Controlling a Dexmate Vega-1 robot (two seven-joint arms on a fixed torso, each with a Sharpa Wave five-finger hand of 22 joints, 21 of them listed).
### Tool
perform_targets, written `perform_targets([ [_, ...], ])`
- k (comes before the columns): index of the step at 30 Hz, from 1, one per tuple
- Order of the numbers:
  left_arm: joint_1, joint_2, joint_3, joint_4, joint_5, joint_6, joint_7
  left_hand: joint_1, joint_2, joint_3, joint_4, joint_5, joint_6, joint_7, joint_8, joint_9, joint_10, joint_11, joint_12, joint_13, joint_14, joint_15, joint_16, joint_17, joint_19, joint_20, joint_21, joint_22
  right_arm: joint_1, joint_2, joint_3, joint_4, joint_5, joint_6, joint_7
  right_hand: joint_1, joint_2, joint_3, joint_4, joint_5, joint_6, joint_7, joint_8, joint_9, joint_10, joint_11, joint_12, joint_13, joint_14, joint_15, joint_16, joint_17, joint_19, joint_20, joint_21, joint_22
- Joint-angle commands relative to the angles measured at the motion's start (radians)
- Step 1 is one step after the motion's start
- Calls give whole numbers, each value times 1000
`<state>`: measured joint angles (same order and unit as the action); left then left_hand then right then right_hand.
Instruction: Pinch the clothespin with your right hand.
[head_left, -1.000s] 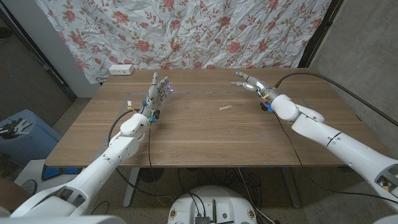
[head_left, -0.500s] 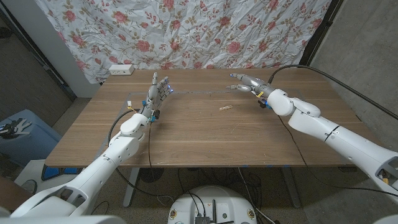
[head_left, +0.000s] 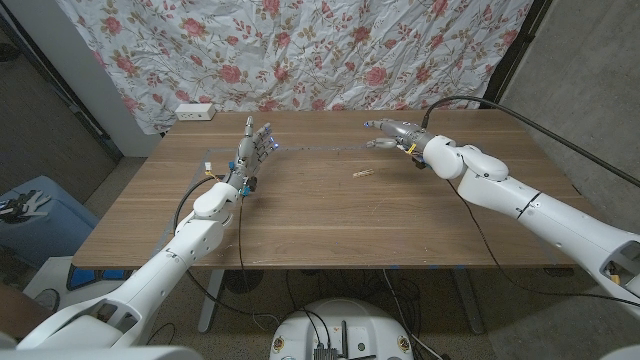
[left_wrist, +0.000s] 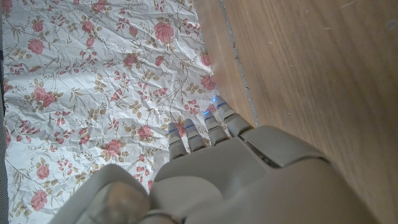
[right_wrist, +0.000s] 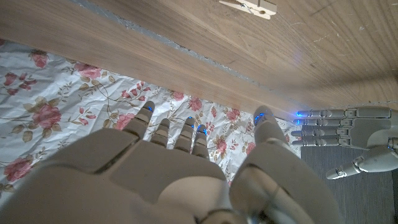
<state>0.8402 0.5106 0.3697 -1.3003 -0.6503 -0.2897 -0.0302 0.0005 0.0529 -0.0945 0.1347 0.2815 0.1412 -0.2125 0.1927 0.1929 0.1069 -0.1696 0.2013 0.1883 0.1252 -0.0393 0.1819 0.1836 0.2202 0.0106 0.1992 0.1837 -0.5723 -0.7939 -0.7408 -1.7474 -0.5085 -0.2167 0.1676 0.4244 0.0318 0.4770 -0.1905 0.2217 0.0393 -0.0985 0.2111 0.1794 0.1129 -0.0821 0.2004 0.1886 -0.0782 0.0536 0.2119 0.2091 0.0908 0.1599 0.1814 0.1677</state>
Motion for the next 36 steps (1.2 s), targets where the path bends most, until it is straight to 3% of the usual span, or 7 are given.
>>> perform_targets([
  [1,0,0,0,0,0,0,0,3,8,1,6,8,0,-9,6,5,2,-7,6,2,9,-6,8,4,6,-1,7,2,67,7,-56,-21,-90,-47,146,36,-7,13,-1,12,-5,7,1,5,9,8,6,6,1,15,4,-2,-2,15,4,1],
  [8,0,0,0,0,0,-1,0,3,8,1,6,8,0,-9,6,5,4,-8,7,2,8,-6,8,4,6,-1,7,2,101,17,-87,-5,-140,-49,212,59,-23,17,-1,17,-10,23,1,7,4,17,3,8,0,31,4,-2,-10,23,2,1],
  [14,0,0,0,0,0,0,0,3,8,1,6,8,0,-9,6,5,3,-7,6,2,8,-6,8,4,6,-1,7,2,113,17,-110,-9,-201,-54,250,78,-38,19,0,17,6,19,8,8,19,28,9,9,6,37,6,-2,-11,25,3,1],
  [24,0,0,0,0,0,0,0,3,8,1,6,8,0,-9,6,5,2,-7,6,2,8,-7,8,4,6,-1,7,2,98,23,-129,-22,-294,-70,272,136,-74,27,3,14,56,4,28,11,78,35,26,14,59,24,27,-1,21,8,14,2],
  [36,0,0,0,0,0,0,0,3,8,1,6,8,0,-9,6,5,2,-6,6,2,8,-6,8,4,6,-1,7,2,86,37,-144,-9,-369,-64,295,178,-80,36,7,15,96,-14,38,12,117,30,34,16,93,3,39,0,38,3,15,2],
])
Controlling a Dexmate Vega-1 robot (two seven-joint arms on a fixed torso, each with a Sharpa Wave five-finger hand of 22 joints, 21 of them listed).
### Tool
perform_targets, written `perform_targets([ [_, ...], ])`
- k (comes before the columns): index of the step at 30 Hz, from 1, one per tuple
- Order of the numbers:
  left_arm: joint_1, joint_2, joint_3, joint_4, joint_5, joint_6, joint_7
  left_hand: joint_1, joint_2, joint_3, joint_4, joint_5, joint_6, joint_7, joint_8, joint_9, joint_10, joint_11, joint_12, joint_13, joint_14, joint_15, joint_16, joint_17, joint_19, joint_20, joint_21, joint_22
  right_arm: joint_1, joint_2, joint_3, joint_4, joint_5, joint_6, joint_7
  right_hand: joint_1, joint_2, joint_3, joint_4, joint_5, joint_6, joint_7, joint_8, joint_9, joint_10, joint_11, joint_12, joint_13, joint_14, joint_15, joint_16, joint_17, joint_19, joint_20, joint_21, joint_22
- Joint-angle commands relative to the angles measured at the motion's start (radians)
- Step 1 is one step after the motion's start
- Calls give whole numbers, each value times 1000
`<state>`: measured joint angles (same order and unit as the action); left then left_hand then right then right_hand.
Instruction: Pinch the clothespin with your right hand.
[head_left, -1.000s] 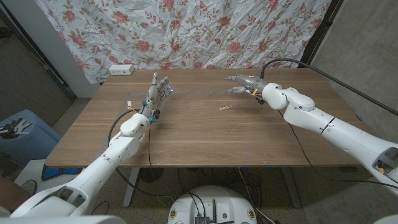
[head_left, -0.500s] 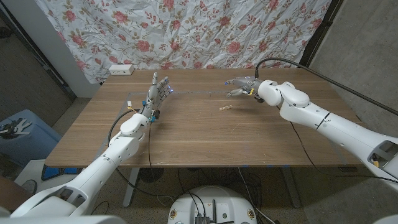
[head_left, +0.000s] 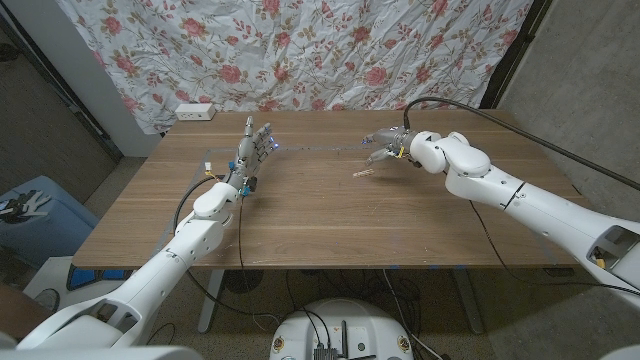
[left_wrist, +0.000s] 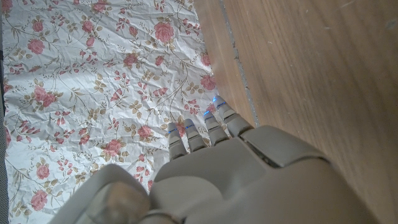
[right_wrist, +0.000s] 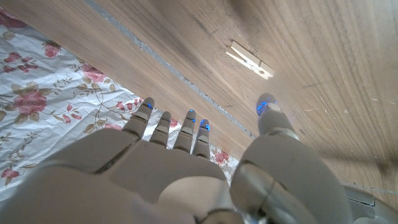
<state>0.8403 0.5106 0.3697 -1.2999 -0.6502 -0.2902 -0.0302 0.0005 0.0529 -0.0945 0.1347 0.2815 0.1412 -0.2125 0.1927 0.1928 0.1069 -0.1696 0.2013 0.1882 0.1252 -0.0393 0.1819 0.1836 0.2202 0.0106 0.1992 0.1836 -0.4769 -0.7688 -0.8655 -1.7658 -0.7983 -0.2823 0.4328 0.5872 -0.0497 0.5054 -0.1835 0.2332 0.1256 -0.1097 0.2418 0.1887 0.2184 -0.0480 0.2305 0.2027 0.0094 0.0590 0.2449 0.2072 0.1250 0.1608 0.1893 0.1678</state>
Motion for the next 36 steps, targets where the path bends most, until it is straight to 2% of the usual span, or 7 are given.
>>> perform_targets([
  [1,0,0,0,-1,0,0,0,3,8,1,6,8,0,-9,6,5,1,-6,6,2,8,-6,8,4,6,-1,7,2,-10,12,-19,13,-80,7,29,17,1,9,0,4,11,-2,7,3,15,-4,5,2,9,-6,7,2,5,2,7,2],
  [16,0,0,0,0,0,0,0,3,8,1,6,8,0,-9,6,5,2,-7,6,2,9,-7,8,4,6,-1,7,2,-8,31,-32,58,-124,45,30,45,4,13,10,4,64,-22,19,3,87,-22,20,3,54,-27,22,3,18,-6,6,2],
  [31,0,0,0,-1,0,0,0,3,8,1,6,8,1,-9,6,5,2,-6,6,2,9,-6,8,4,7,-1,7,2,-3,42,-44,91,-148,71,33,62,10,14,11,2,86,-43,22,4,120,-37,21,3,78,-50,30,3,28,-17,7,2],
  [36,0,0,0,-1,0,1,0,3,8,1,6,8,1,-9,6,5,3,-6,6,2,9,-7,8,4,7,-2,7,2,-3,44,-44,97,-148,80,27,74,19,17,11,3,104,-63,27,4,140,-46,23,3,88,-59,34,4,31,-23,6,2],
])
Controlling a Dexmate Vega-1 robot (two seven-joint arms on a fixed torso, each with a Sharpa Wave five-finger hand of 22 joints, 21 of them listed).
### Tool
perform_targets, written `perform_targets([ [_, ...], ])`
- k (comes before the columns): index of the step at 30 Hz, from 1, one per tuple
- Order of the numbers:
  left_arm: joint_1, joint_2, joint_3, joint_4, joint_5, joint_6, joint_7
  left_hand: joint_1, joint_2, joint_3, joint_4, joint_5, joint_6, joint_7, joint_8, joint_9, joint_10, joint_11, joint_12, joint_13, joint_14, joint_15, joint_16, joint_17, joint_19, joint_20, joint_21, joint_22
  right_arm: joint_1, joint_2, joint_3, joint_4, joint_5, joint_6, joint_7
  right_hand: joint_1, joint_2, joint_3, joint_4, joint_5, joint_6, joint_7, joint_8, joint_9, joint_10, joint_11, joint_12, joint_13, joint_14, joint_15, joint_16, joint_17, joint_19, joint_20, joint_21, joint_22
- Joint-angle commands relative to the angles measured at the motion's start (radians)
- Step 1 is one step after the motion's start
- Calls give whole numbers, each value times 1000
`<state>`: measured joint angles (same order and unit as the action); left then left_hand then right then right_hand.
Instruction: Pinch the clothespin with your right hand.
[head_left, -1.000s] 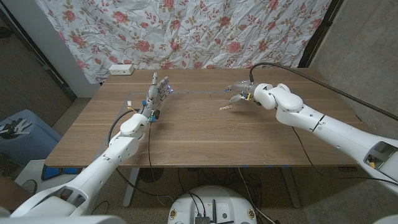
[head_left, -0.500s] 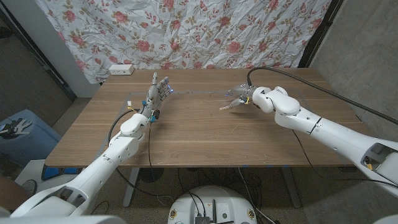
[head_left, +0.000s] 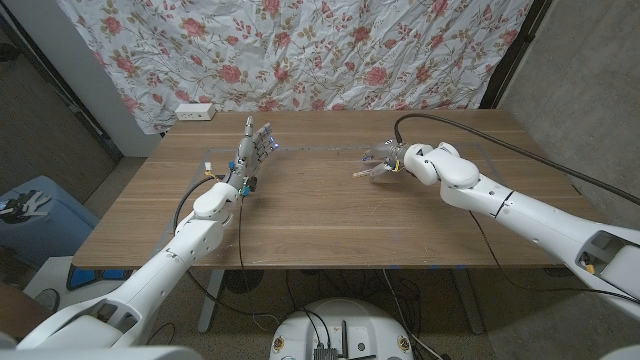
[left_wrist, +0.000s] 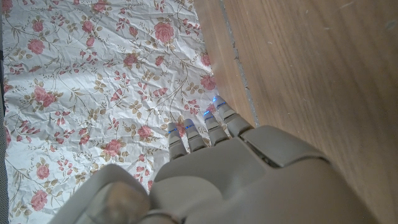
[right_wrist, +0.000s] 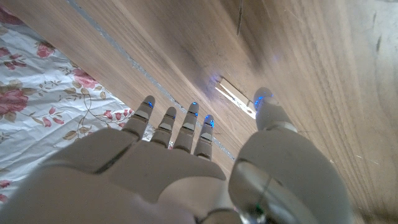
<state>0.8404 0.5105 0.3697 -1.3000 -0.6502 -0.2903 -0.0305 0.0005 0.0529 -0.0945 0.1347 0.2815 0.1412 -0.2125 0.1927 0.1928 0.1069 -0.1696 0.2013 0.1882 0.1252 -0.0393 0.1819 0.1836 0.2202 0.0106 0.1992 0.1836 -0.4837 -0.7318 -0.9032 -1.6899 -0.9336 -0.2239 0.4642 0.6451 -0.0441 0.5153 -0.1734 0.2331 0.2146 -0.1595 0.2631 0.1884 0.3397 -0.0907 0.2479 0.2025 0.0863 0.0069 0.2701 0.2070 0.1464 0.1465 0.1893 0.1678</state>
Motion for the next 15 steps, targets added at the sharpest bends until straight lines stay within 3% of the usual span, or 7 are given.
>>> perform_targets([
  [1,0,0,0,-1,0,1,0,3,8,1,6,8,1,-9,6,5,3,-7,6,2,9,-7,8,4,6,-1,7,2,4,8,-6,22,-12,24,-5,18,15,8,1,3,16,-13,6,4,21,-5,6,3,14,-9,10,4,11,-9,6,2],
  [9,0,0,0,-1,0,1,0,3,8,1,6,8,1,-9,6,5,3,-7,6,2,9,-7,8,4,6,-1,7,2,13,18,-8,43,-6,33,-8,29,27,11,3,4,37,-34,10,4,40,-8,6,2,26,-18,15,6,18,-18,7,2],
  [15,0,1,0,-1,0,1,0,3,8,1,6,8,1,-9,6,5,2,-6,6,2,9,-7,8,4,7,-2,8,2,25,20,-17,58,-14,56,-21,42,43,10,6,4,74,-53,18,3,84,-24,11,2,54,-39,28,9,30,-27,8,2],
])
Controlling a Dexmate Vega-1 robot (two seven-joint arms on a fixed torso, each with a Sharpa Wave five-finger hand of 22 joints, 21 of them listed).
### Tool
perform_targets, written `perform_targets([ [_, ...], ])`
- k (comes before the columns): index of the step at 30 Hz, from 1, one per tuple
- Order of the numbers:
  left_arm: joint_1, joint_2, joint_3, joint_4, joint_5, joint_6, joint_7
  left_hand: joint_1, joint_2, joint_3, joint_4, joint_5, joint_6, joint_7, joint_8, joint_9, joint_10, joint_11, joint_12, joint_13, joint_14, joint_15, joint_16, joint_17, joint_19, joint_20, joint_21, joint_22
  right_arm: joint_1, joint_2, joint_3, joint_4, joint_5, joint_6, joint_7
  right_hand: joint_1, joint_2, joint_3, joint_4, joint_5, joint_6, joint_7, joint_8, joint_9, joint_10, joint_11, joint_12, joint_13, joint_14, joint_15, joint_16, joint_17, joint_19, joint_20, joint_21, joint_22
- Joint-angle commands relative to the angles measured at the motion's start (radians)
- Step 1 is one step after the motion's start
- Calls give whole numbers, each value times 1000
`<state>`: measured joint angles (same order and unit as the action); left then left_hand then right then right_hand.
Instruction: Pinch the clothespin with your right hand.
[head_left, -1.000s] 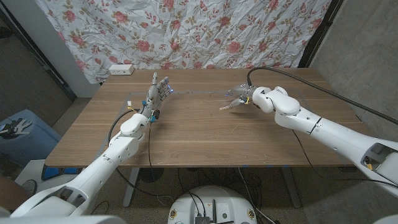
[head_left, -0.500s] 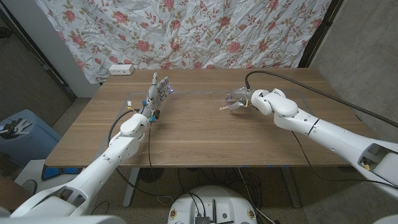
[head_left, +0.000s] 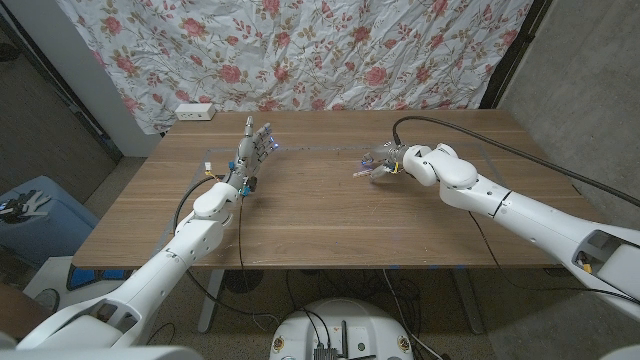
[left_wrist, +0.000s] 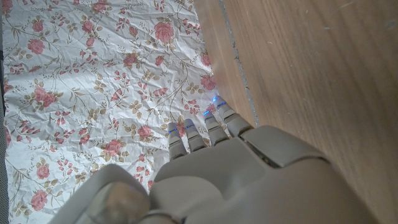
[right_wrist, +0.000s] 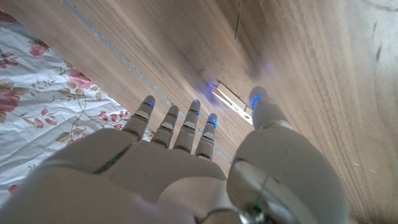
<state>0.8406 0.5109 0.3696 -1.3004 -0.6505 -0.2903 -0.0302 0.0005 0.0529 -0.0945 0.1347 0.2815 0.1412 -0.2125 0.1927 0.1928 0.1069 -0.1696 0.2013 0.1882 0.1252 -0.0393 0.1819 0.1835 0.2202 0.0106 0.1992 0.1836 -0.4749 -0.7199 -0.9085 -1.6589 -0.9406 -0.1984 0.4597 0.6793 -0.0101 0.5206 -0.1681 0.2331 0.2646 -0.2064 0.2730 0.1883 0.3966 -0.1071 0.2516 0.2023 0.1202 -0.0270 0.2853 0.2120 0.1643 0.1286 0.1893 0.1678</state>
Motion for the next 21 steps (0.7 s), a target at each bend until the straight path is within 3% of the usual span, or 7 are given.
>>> perform_targets([
  [1,0,0,0,-1,0,1,0,3,8,1,6,8,1,-9,6,5,2,-6,6,2,9,-7,8,4,7,-2,8,2,18,8,-13,28,-10,34,-19,10,11,4,0,3,28,-9,8,3,34,-11,7,2,27,-8,16,5,15,-10,8,2],
  [11,0,0,0,0,0,1,0,3,8,1,6,8,1,-9,6,5,2,-6,6,2,8,-6,8,4,7,-2,8,2,17,4,-20,42,-33,65,-77,19,19,-13,4,-24,80,-12,14,4,98,-44,10,2,87,-49,44,9,39,-29,10,2],
  [14,0,0,0,0,0,0,0,3,8,1,6,8,1,-9,6,5,2,-7,6,2,8,-7,8,4,6,-2,7,2,9,-4,-17,44,-42,79,-120,32,18,-22,-1,-43,122,-12,26,5,136,-61,12,1,108,-57,55,11,54,-30,10,1],
  [15,0,0,0,0,0,0,0,3,8,1,6,8,1,-9,6,5,1,-6,6,2,8,-6,8,4,6,-1,7,2,6,-7,-16,45,-44,85,-135,41,15,-26,-3,-50,140,-12,30,5,149,-68,10,1,127,-78,63,12,61,-31,10,1],
  [18,0,0,0,0,0,0,0,3,8,1,6,8,1,-9,6,5,1,-7,6,2,9,-7,8,4,6,-1,7,2,-3,-14,-10,49,-45,102,-178,66,3,-36,-9,-57,187,-11,44,5,195,-96,12,0,156,-92,77,12,79,-34,10,1],
  [21,0,0,0,0,0,0,0,3,8,1,6,8,1,-9,6,5,3,-6,6,2,8,-7,8,4,6,-1,7,2,-7,-18,-6,55,-47,113,-201,87,-8,-45,-8,-56,227,-11,55,5,237,-105,12,0,176,-104,87,12,95,-38,10,1],
])
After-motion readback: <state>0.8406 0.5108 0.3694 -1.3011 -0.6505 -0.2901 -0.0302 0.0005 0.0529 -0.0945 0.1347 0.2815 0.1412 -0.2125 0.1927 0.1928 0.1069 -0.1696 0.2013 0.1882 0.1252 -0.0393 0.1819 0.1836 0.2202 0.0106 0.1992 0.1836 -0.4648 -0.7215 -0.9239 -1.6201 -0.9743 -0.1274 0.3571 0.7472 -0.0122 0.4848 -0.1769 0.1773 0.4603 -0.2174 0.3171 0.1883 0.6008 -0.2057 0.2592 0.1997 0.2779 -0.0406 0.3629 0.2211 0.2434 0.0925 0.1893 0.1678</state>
